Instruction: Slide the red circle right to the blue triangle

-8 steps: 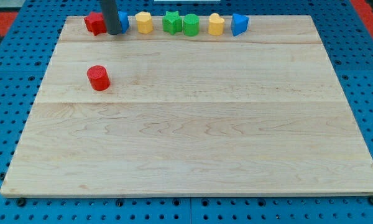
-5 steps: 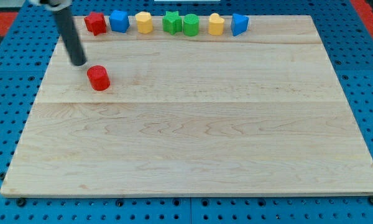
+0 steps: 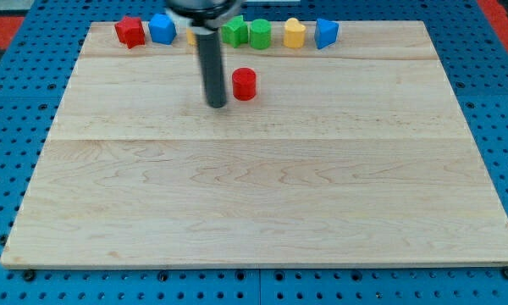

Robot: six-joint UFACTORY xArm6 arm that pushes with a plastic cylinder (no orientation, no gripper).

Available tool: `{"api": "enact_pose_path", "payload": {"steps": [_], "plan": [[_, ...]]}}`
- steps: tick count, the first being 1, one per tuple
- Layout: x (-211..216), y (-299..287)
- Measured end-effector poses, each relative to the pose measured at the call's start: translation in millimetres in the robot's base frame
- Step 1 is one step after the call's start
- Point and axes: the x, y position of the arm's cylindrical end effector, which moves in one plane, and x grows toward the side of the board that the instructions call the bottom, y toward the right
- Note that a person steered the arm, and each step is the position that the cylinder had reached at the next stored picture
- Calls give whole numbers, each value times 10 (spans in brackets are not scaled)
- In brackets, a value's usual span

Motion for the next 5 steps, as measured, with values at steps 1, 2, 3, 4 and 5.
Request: {"api": "enact_pose_path", "payload": {"steps": [1,2,3,4,5], "plan": [[-306,450],[-332,38],[-490,-146],[-565,591],[-806,1143]]}}
